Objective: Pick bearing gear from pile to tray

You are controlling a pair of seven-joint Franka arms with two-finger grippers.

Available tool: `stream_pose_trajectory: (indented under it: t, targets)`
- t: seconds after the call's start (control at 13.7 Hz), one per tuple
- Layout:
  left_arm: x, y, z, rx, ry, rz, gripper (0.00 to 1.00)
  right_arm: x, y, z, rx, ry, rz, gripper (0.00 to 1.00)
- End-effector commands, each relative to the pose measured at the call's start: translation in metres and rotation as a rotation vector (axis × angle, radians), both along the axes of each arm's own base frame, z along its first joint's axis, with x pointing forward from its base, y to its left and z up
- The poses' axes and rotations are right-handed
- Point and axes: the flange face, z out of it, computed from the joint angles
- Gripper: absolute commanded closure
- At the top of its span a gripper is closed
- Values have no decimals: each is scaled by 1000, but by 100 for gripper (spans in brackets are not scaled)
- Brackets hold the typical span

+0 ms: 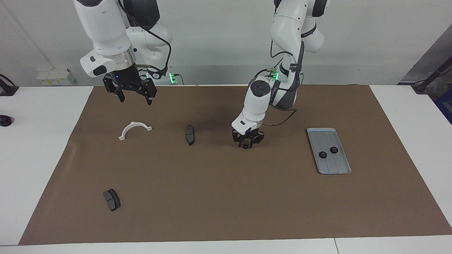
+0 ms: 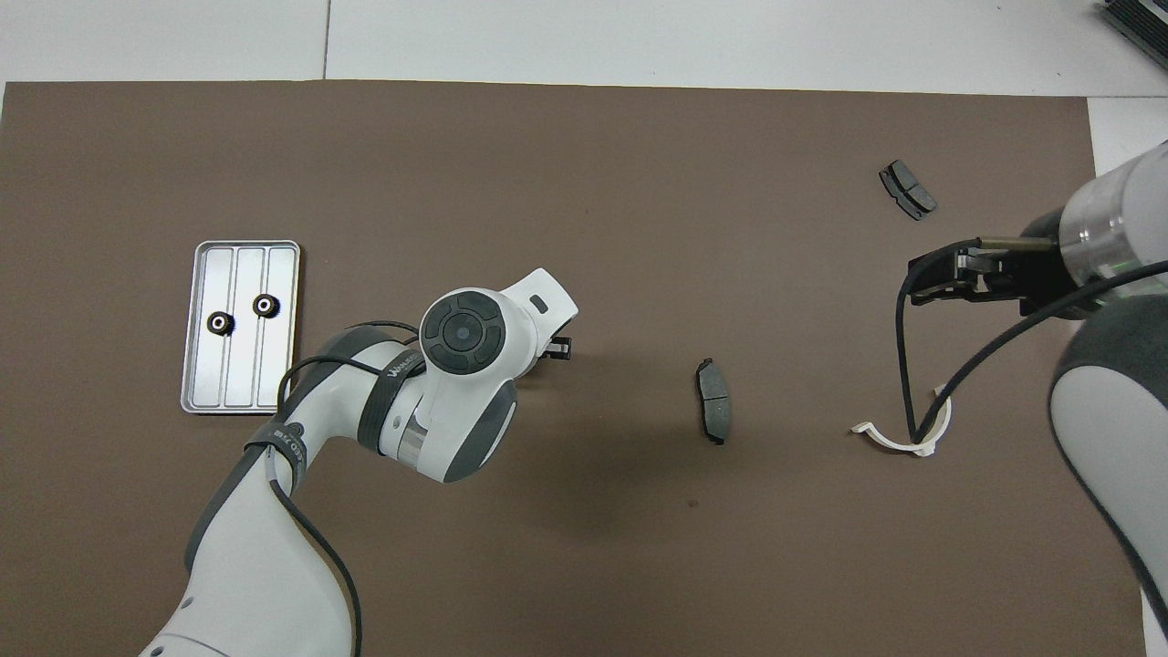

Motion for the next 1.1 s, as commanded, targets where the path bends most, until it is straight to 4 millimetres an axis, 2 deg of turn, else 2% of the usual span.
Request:
stream_pose_trajectory:
  t: [0.0, 0.15, 0.22, 0.37, 0.59, 0.73, 0.8, 0.95, 1.02]
  targets:
    - [-4, -2, -5, 12, -21, -15, 50, -6, -25, 2, 69, 41, 34, 0]
    - [-5, -2, -5, 14, -19, -16, 55, -10, -30, 4, 69, 50, 34, 0]
    - [-5, -1, -5, 16, -15, -16, 61, -9, -29, 5, 62, 44, 36, 0]
    - [-5, -1, -5, 17, -14, -16, 76, -6, -28, 18, 58, 18, 29, 0]
    - [-3, 4, -6, 29, 6, -14, 100, -3, -27, 14, 45, 23, 31, 0]
    - [6, 9, 0, 34, 5, -5, 100, -3, -23, 15, 15, 20, 43, 0]
    - [20, 17, 11, 34, -7, 11, 100, -3, -20, 13, 15, 23, 48, 0]
    - [58, 46, 34, 33, -5, 76, 100, -3, -12, 8, 14, 31, 51, 0]
    - [80, 72, 49, 32, -7, 119, 100, -3, -12, 6, 14, 34, 36, 0]
